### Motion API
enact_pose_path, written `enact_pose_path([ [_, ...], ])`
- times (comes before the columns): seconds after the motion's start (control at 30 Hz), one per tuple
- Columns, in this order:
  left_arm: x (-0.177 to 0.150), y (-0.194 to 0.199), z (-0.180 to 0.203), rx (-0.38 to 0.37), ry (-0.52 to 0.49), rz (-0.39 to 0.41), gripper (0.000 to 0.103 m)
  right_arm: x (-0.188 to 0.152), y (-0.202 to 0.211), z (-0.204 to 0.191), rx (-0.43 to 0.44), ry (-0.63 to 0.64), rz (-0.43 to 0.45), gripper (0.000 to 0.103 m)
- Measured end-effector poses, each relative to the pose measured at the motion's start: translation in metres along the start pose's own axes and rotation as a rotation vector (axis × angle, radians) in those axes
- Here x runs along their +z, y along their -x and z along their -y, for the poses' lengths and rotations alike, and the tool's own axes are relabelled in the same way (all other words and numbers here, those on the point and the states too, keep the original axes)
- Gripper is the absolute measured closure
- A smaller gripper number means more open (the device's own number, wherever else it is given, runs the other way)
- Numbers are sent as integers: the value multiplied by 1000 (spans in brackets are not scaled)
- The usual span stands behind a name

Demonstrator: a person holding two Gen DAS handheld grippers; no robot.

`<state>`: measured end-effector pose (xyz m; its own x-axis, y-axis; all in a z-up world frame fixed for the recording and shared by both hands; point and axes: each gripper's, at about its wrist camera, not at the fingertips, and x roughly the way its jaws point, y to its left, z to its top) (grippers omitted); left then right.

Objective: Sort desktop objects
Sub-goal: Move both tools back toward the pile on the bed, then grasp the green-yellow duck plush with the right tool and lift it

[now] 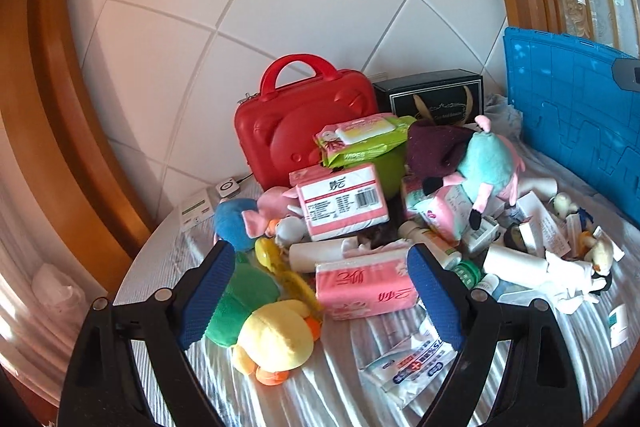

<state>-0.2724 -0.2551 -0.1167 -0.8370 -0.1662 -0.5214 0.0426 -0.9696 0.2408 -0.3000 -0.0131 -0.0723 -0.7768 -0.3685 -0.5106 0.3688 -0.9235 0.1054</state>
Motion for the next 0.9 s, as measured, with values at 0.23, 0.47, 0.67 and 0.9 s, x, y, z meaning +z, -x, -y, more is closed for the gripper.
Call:
enact_pose_path([
  [0.23,-40,-17,-32,59,53,-106,15,-15,-78,-43,185,170,-185,0],
  [0.47,-71,-35,-77,127,219,-211,15,-37,-156,-101,373,381,-396,1],
  [0.67,-87,-51,-93,175,250,-258,15,-39,-218,-175,534,404,-497,1],
  [0.9,-111,-53,-112,196,290,-293,15,-60,-292,-260,524,448,-662,1],
])
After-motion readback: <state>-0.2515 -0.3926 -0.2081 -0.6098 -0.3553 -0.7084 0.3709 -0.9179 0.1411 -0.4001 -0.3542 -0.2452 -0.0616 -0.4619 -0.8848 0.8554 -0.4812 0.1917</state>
